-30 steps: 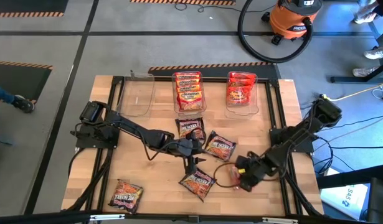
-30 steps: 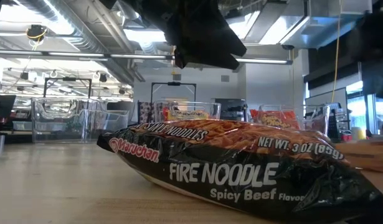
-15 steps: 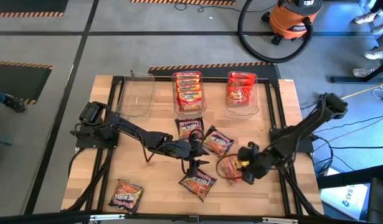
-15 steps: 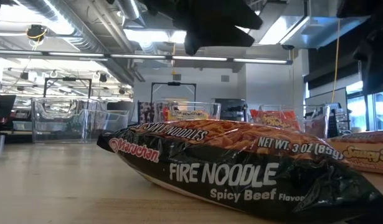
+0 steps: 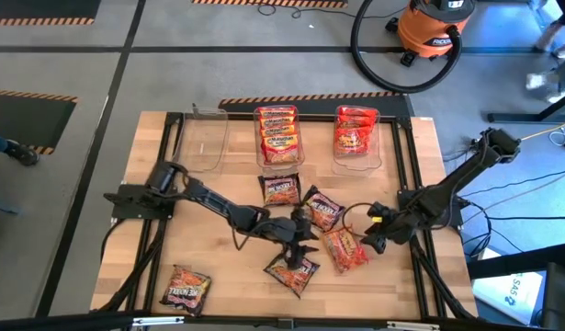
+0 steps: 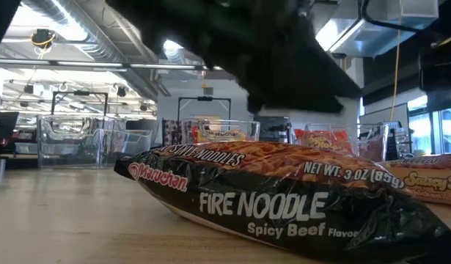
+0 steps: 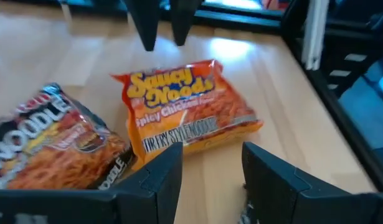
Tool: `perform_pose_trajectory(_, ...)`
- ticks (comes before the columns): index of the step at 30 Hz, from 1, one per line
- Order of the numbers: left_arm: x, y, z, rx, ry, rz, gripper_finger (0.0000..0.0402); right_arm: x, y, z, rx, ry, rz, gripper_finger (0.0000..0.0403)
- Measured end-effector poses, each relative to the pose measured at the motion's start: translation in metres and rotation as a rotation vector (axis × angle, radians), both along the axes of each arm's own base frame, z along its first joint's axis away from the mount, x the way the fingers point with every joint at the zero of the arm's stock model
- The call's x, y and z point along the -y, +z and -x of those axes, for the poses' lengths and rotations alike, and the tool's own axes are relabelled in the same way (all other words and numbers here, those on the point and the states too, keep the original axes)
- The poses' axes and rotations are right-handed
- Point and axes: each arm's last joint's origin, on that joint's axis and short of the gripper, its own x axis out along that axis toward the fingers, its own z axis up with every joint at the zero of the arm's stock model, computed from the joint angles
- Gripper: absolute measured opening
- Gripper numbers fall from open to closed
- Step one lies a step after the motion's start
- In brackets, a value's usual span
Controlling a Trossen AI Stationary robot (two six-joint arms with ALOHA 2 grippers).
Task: Sort Maruchan noodles
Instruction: Put the orange noodle pack into the right transparent bin
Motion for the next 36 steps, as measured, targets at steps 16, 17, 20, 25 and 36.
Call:
perform_pose_trajectory(16,0.014,-0.059,-0.057,-0.04,-0.011,-0.001,0.0158,0.001,-0.031,0.003,0.061,-0.005,-0.108,0.0331)
perform_pose_trajectory(17,0.014,-0.062,-0.058,-0.041,-0.01,0.0,0.0158,0.001,-0.032,0.003,0.067,-0.002,-0.117,0.0331)
perform_pose_trajectory(20,0.013,-0.066,-0.059,-0.046,-0.005,-0.002,0.0158,0.003,-0.037,0.006,0.056,-0.003,-0.115,0.0325)
perform_pose_trajectory(25,0.011,-0.071,-0.058,-0.081,-0.002,-0.012,0.0158,0.004,-0.04,0.007,0.044,-0.011,-0.135,0.032)
perform_pose_trajectory(36,0.007,-0.072,-0.058,-0.089,0.022,-0.024,0.0158,0.001,-0.044,0.004,0.03,0.0,-0.132,0.0319)
